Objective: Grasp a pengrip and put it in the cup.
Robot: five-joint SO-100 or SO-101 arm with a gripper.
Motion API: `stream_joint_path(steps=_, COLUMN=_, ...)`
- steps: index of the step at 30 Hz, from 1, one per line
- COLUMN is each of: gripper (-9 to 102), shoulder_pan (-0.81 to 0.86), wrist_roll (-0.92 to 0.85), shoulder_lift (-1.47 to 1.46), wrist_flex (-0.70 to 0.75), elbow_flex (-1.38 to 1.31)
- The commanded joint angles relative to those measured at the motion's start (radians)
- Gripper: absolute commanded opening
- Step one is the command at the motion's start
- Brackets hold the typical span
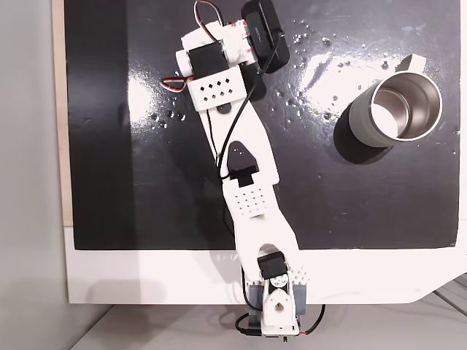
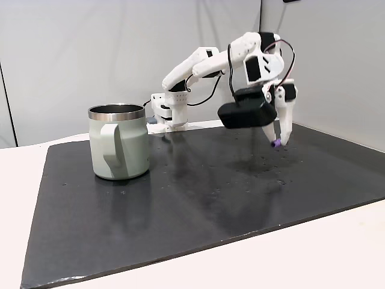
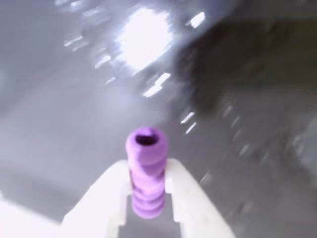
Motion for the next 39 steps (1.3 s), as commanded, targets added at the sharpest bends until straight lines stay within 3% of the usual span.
stream_joint_path(steps=1, gripper=0, shoulder_pan=0.020, wrist_roll=0.025, shoulder_lift=0.215, wrist_flex=-0.021, elbow_flex=0.023)
stream_joint_path(steps=10, gripper=0, shoulder_pan=0.143, wrist_roll=0.048, shoulder_lift=0.465, wrist_flex=-0.021, elbow_flex=0.021)
stream_joint_path(steps=18, gripper=0, shoulder_pan=0.341, wrist_roll=0.035, shoulder_lift=0.537, wrist_flex=0.089, elbow_flex=-0.184)
stream_joint_path(steps=30, gripper=0, shoulder_pan=0.653, wrist_roll=-0.061, shoulder_lift=0.641, wrist_flex=0.221, elbow_flex=-0.184)
stream_joint_path(steps=39, gripper=0, shoulder_pan=0.879, wrist_roll=-0.161, shoulder_lift=0.661, wrist_flex=0.225, elbow_flex=-0.011)
